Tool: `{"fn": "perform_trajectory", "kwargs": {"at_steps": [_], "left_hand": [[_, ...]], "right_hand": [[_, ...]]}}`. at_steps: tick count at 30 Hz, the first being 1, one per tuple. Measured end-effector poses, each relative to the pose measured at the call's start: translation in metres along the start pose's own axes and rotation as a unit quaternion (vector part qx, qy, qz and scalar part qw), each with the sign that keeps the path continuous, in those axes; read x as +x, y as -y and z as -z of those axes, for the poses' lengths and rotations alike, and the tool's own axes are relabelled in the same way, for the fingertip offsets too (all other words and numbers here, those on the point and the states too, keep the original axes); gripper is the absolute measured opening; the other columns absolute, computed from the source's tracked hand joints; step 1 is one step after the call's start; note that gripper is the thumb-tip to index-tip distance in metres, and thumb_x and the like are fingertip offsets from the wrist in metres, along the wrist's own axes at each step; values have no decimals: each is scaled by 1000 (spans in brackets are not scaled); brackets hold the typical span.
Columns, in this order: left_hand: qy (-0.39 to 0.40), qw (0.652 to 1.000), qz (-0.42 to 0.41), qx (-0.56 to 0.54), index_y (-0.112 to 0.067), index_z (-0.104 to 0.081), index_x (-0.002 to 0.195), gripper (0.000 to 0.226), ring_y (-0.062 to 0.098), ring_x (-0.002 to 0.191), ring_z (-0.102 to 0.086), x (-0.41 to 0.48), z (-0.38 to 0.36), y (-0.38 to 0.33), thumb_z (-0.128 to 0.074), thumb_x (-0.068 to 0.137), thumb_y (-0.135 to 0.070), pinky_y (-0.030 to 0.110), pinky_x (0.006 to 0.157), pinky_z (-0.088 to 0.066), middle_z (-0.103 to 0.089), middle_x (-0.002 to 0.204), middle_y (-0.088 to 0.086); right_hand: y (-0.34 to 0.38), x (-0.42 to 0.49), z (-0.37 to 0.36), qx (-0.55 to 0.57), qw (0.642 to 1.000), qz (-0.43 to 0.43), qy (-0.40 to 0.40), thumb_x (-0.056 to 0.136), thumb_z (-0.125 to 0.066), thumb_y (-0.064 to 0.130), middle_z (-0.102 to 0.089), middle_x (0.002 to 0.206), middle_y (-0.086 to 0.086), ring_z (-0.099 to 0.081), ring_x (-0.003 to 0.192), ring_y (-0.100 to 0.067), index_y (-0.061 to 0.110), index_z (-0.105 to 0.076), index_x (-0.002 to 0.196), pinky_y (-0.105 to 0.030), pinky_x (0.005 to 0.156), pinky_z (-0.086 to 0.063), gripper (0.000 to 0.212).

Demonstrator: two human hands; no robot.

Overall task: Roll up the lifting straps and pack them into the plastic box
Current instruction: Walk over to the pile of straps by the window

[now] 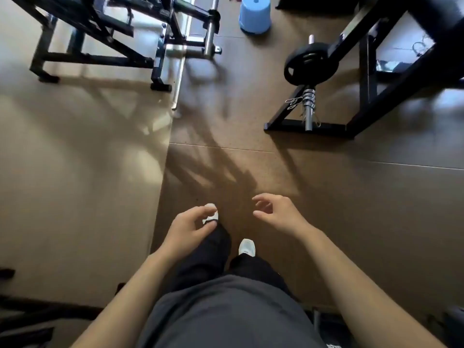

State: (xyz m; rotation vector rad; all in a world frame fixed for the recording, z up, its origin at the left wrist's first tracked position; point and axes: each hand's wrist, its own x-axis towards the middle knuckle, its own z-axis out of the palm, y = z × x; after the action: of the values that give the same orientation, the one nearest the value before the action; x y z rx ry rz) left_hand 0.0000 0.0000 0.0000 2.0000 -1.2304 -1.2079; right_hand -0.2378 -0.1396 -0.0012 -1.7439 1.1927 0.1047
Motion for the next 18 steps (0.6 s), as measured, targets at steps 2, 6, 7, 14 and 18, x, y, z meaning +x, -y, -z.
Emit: {"fn": "perform_trajectory", "kwargs": {"at_steps": [2, 6, 7, 14, 18], "left_hand": [[-7, 999, 20, -38, -27, -74, 118, 29, 0, 102, -69, 22, 13, -4, -76, 91, -17, 30, 96, -55, -74, 110, -17], [2, 999, 17, -42, -32, -74, 116, 26, 1, 100, -69, 78, 48, -7, -75, 93, -20, 35, 94, -57, -75, 106, -18], [8, 999, 13, -38, -32, -74, 116, 26, 0, 101, -68, 93, 58, -6, -74, 93, -22, 36, 94, -57, -75, 106, -19], [63, 997, -42, -9, -32, -73, 117, 28, 4, 100, -70, 204, 120, -25, -76, 91, -23, 43, 93, -57, -74, 106, -19], [81, 994, -67, 22, -30, -72, 120, 39, 4, 101, -69, 266, 150, -49, -70, 85, -45, 42, 94, -57, -74, 108, -18]], "right_hand": [[11, 20, 11, 10, 1000, -6, -4, 91, -73, 31, -71, 106, 7, -65, 95, -13, 27, -68, 125, -37, 92, -54, 35], [46, 65, 39, -2, 1000, -13, -14, 93, -72, 30, -70, 111, 5, -65, 99, -14, 25, -66, 129, -39, 93, -56, 37], [54, 76, 46, -2, 1000, -14, -19, 93, -72, 30, -69, 112, 4, -65, 100, -14, 25, -65, 130, -39, 93, -57, 38], [106, 145, 87, 6, 998, -44, -51, 94, -72, 26, -68, 112, 2, -65, 97, -11, 22, -65, 132, -33, 89, -58, 39], [125, 182, 112, 21, 997, -53, -54, 93, -72, 24, -69, 110, 1, -66, 96, -12, 22, -66, 129, -33, 90, -56, 37]]}}
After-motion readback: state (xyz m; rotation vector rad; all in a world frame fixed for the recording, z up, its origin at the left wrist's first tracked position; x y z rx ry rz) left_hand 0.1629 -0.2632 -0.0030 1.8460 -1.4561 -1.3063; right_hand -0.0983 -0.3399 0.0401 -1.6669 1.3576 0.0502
